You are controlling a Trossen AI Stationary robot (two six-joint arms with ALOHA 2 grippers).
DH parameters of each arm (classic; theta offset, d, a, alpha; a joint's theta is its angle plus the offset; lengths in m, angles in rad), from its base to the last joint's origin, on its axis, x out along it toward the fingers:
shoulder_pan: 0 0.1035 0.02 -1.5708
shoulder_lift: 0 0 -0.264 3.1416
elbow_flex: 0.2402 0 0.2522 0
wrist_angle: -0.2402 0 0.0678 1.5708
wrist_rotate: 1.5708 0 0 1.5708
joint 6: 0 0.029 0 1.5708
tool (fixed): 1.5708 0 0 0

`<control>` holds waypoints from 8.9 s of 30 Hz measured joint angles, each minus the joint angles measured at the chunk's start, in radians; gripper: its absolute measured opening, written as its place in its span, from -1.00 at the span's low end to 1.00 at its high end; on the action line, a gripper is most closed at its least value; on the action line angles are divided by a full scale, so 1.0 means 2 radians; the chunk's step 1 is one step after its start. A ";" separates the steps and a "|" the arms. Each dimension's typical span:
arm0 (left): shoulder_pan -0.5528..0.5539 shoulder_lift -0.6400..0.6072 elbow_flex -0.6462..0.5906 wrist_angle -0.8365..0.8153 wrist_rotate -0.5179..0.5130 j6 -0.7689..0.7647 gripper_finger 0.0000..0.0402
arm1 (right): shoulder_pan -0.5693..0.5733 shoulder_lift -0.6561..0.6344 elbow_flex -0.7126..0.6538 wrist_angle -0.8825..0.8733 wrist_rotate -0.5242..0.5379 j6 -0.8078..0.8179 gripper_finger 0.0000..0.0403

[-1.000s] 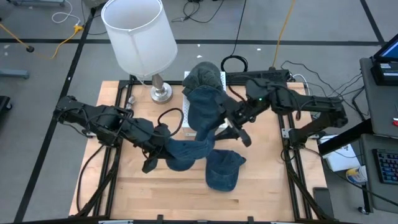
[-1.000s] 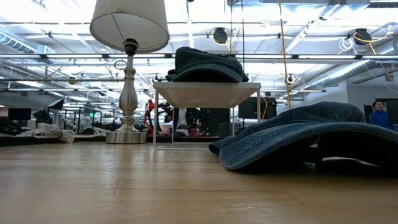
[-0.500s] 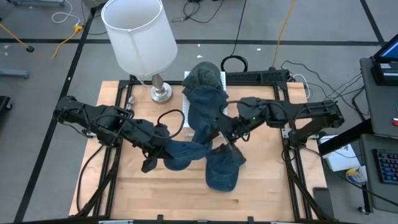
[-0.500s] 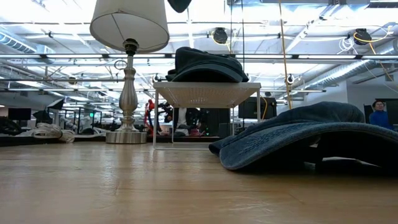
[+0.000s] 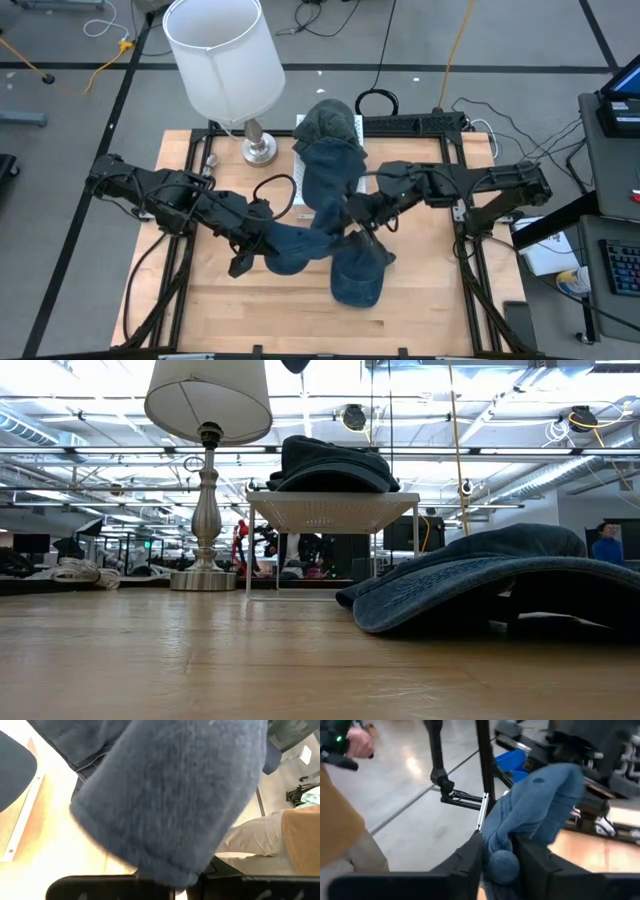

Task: Pick & Place hat
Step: Stack the blue cap on top of the other blue cap on the shelf, then stack the blue cap on top of the other blue caps on the shelf

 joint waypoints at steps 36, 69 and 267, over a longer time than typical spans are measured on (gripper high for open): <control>-0.024 0.000 0.000 -0.151 -0.033 -0.093 0.04 | -0.117 -0.002 0.116 -0.172 -0.031 0.088 -0.80; -0.024 0.000 0.000 -0.148 -0.085 -0.096 0.04 | -0.329 0.081 0.108 -0.235 -0.095 -0.245 -0.80; -0.105 0.456 0.000 0.336 -0.357 0.280 0.04 | 0.178 -0.016 0.026 -0.151 0.379 0.063 0.36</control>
